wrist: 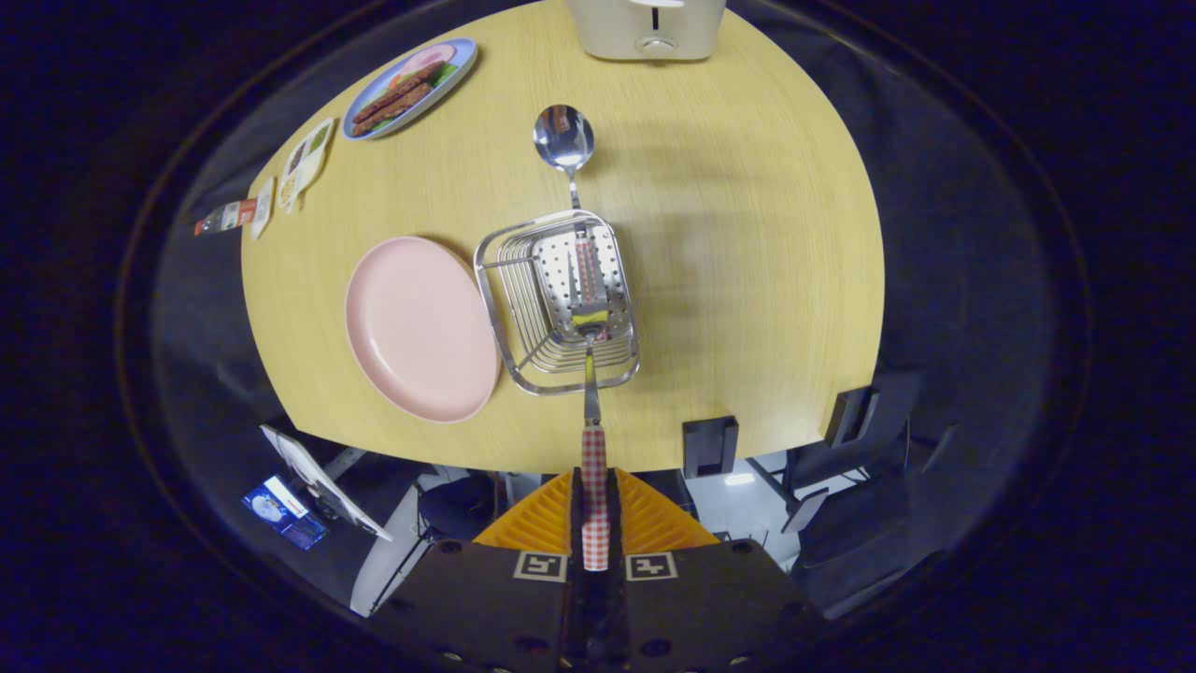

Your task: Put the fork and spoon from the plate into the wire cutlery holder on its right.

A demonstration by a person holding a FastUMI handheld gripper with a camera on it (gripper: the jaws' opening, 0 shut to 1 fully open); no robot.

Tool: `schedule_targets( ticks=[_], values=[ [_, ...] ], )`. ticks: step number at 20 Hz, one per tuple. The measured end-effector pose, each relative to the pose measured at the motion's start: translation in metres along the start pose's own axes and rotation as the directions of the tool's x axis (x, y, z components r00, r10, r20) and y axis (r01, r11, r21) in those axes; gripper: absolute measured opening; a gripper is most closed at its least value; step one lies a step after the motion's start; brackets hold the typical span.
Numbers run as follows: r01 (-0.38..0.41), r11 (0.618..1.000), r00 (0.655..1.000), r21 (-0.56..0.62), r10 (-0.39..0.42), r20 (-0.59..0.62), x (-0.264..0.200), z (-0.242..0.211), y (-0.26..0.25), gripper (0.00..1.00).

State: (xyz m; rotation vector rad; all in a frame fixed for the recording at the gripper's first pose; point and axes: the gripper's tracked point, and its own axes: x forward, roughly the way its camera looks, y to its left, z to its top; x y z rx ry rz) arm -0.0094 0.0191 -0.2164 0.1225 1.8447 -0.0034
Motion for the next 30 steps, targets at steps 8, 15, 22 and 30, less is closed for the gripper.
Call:
schedule_targets(
  ticks=[8,15,22,30],
  values=[
    [-0.063,0.998,0.996,-0.001,0.063,0.06,-0.016,0.021,0.02,0.35],
    [-0.085,0.995,0.973,-0.042,0.092,0.209,-0.033,0.03,0.016,0.88],
    [0.022,0.982,0.71,-0.189,0.118,0.695,-0.114,0.045,0.039,0.97],
    [0.102,0.956,0.072,-0.274,0.267,0.961,-0.215,-0.011,0.102,0.97]
  ],
)
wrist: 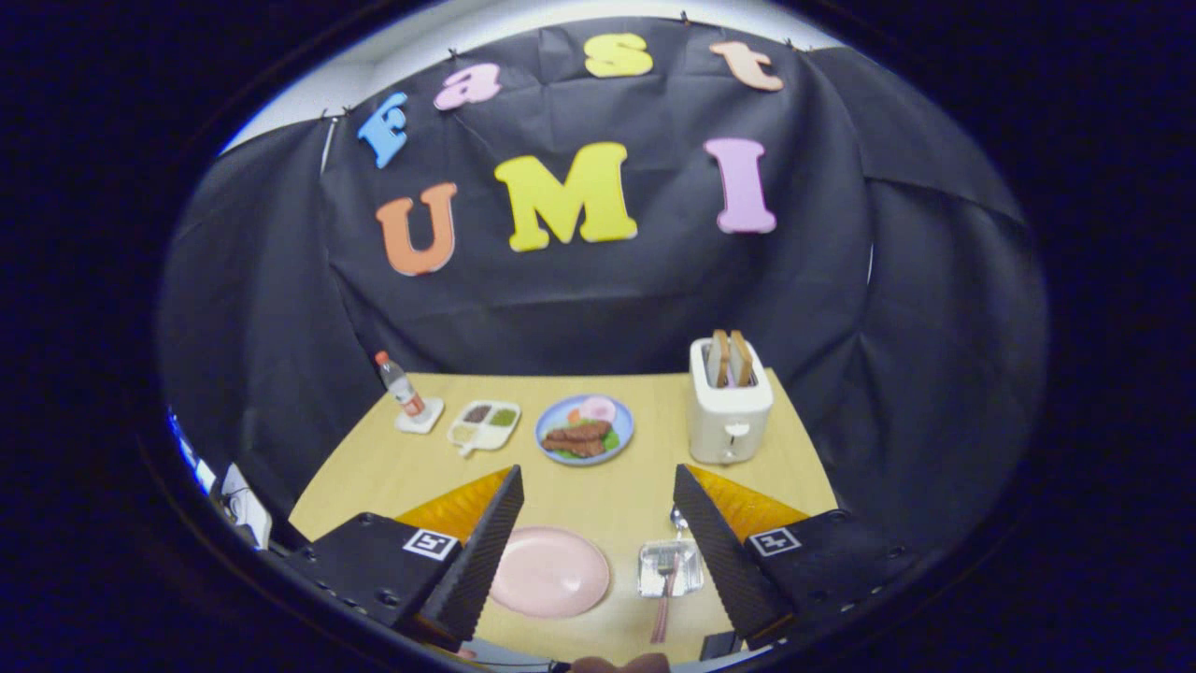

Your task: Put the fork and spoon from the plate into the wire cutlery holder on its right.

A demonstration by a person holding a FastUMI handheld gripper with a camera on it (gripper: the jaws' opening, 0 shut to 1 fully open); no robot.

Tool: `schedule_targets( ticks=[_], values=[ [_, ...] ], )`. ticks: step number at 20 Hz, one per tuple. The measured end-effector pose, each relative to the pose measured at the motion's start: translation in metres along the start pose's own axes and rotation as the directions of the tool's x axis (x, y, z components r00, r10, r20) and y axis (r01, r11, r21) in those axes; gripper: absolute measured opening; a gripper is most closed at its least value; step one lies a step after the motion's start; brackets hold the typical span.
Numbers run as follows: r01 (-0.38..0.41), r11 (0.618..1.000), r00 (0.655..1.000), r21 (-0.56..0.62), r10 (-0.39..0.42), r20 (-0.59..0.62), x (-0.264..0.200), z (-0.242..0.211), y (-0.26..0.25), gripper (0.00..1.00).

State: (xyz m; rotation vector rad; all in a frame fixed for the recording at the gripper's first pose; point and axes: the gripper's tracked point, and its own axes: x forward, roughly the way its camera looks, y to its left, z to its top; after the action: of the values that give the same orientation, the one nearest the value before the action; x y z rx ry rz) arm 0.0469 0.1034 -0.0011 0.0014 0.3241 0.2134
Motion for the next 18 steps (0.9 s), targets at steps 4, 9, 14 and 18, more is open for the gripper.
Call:
schedule_targets(
  ticks=[4,9,14,18],
  values=[
    [0.035,0.997,0.958,-0.074,-0.012,0.288,-0.041,0.03,0.024,0.96],
    [0.06,0.997,0.924,-0.047,-0.038,0.382,-0.061,0.027,0.032,0.96],
    [0.062,0.998,0.934,-0.026,-0.049,0.353,-0.057,0.015,0.037,0.96],
    [0.065,0.997,0.936,-0.028,-0.052,0.348,-0.062,0.016,0.035,0.96]
  ],
)
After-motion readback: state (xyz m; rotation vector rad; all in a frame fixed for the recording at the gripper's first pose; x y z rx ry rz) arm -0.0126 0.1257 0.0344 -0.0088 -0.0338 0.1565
